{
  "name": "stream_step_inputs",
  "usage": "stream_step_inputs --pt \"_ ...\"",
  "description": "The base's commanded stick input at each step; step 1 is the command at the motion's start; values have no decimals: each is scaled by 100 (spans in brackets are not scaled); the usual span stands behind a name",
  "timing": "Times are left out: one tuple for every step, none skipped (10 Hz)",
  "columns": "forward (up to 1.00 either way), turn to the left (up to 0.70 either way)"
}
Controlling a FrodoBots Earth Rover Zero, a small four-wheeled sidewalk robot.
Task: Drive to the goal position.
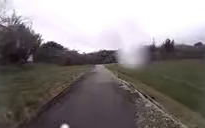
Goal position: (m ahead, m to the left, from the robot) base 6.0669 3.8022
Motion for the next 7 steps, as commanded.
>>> stream_step_inputs --pt "70 0" --pt "70 0" --pt "70 0" --pt "70 0" --pt "70 0" --pt "70 0" --pt "70 0"
